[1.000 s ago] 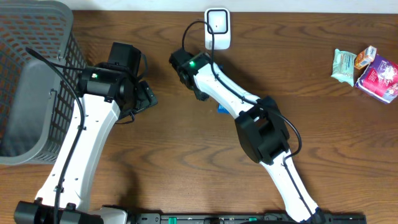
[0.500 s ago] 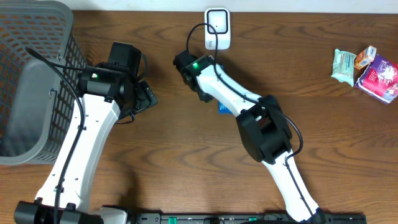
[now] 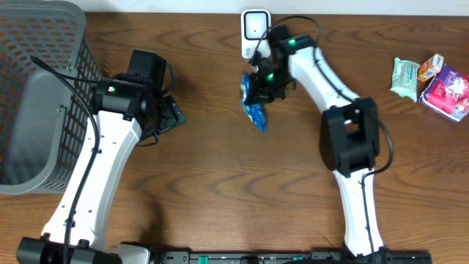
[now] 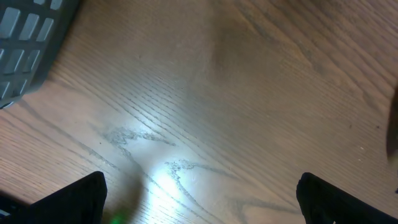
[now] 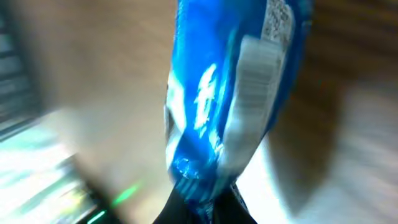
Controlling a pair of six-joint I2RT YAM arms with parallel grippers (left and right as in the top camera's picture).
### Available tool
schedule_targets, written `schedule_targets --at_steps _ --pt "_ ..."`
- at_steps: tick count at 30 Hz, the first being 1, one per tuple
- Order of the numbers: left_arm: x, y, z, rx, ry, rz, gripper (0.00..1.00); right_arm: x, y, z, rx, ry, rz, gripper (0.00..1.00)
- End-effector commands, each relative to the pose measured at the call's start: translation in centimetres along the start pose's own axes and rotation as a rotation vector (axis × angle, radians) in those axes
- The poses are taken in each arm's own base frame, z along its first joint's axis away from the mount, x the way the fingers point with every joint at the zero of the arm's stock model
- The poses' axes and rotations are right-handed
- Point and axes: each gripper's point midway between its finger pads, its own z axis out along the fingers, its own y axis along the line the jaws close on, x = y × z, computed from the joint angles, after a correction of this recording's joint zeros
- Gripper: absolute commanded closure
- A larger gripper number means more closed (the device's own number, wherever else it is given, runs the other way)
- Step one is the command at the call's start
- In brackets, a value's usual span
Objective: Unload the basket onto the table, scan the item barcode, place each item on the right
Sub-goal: 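Lift the Oreo packet toward the scanner with the right gripper, then hold the Oreo packet up at the scanner with the right gripper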
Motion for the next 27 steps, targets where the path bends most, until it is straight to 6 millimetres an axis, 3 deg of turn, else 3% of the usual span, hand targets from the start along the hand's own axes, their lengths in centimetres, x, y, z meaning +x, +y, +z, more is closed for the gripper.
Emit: schedule_targets --at_steps 1,7,13,15,20,23,27 --pt "-0.1 0.2 0.1 -0.009 0.001 -0.008 0.02 0.4 5.0 -2.9 -0.426 -0.002 -0.078 0.99" --pt "-0.1 0.2 0.1 -0.009 0.0 -0.008 0.02 1.5 0.9 -2.6 -0.44 0.012 0.055 0.99" --pt "-0.1 0.2 0.1 -0.009 0.0 -0.008 0.02 2.4 -5.4 -1.9 -0.417 -0.011 0.267 0.98" --pt "-0.1 0.2 0.1 -0.009 0.0 -0.008 0.02 2.4 -7.8 -2.5 -0.345 -0.035 0.301 0.87" --pt "-0.1 0.2 0.1 -0.009 0.0 -0.008 0.02 2.8 -13.5 -5.4 -0.08 -0.08 0.402 0.72" --pt "-0.1 0.2 0.1 -0.009 0.0 -0.008 0.02 3.1 -14.5 -7.9 0.046 -0.107 0.404 0.62" --pt "-0.1 0.2 0.1 -0.009 0.0 -0.008 0.02 3.0 -12.9 -11.1 0.142 -0.166 0.348 0.6"
